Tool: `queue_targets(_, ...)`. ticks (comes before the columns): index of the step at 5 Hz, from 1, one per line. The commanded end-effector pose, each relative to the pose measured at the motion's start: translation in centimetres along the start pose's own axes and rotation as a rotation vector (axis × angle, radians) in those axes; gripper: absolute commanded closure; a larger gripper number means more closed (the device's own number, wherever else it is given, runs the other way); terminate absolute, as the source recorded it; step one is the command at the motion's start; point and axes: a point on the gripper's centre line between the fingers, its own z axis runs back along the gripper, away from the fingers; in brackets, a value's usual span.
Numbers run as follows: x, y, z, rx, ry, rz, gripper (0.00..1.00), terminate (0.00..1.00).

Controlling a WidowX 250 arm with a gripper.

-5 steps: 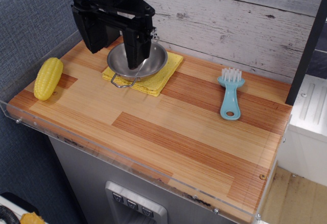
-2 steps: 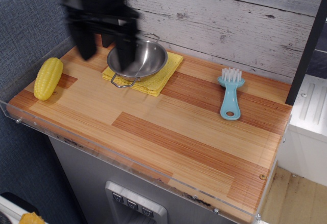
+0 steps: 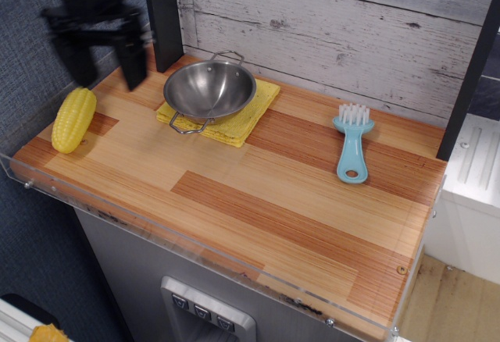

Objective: Move the corn in the center of the table

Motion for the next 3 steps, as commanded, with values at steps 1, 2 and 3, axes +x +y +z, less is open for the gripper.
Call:
queue_targets(1, 2.5, 4.7, -0.8, 0.119, -0.123, -0.031, 0.00, 0.00)
queue_targets(2, 1.8, 5.0, -1.9, 0.162, -0.137, -0.018, 0.00, 0.00)
queue_targets(3, 1.5, 5.8, -2.9, 0.207, -0.143, -0.005, 0.00, 0.00)
